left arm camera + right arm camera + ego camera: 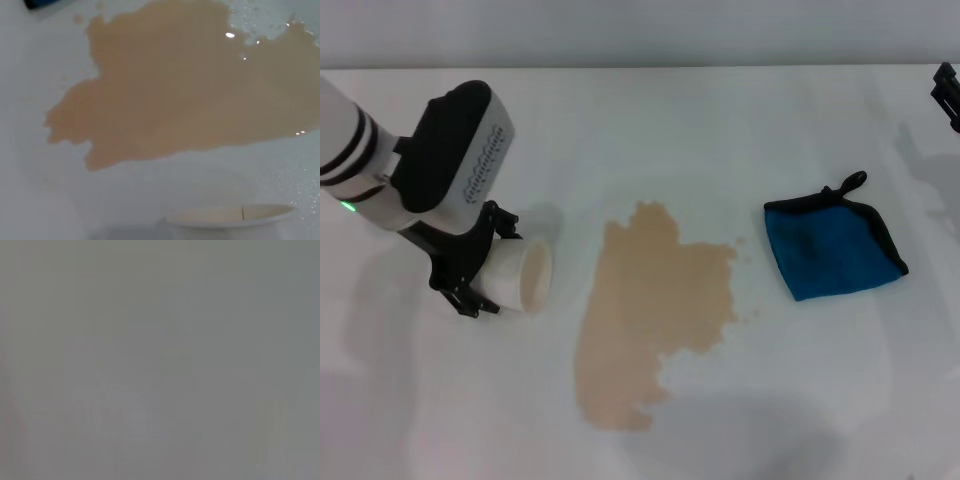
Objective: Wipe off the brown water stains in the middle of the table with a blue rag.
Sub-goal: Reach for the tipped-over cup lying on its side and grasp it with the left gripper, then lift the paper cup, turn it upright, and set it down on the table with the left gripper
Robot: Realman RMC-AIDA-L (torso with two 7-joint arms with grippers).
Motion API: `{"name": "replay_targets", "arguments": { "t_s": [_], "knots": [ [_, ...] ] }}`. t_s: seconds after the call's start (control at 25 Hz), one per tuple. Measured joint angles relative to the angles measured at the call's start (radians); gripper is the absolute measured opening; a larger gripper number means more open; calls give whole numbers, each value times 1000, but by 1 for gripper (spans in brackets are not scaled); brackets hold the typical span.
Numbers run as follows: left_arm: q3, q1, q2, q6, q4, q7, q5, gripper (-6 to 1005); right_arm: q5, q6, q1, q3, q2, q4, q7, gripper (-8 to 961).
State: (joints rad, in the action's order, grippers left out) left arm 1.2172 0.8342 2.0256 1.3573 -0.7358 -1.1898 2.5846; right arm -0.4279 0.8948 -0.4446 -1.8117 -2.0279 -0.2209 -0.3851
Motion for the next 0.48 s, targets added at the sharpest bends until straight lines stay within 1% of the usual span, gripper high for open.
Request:
{"name": "replay_targets", "arguments": {
  "t_s": [0.4, 0.44, 0.48],
  "knots": [
    [-1, -3, 9, -49, -12, -43, 4, 850, -3, 6, -3, 2, 3, 8, 4, 840],
    [-7, -9, 17, -67, -24, -51, 3, 849, -6, 6, -3, 2, 4, 9, 6, 841],
    [-9, -10, 19, -72, -27, -55, 3, 831, -9, 6, -3, 2, 4, 9, 7, 841]
  ]
}}
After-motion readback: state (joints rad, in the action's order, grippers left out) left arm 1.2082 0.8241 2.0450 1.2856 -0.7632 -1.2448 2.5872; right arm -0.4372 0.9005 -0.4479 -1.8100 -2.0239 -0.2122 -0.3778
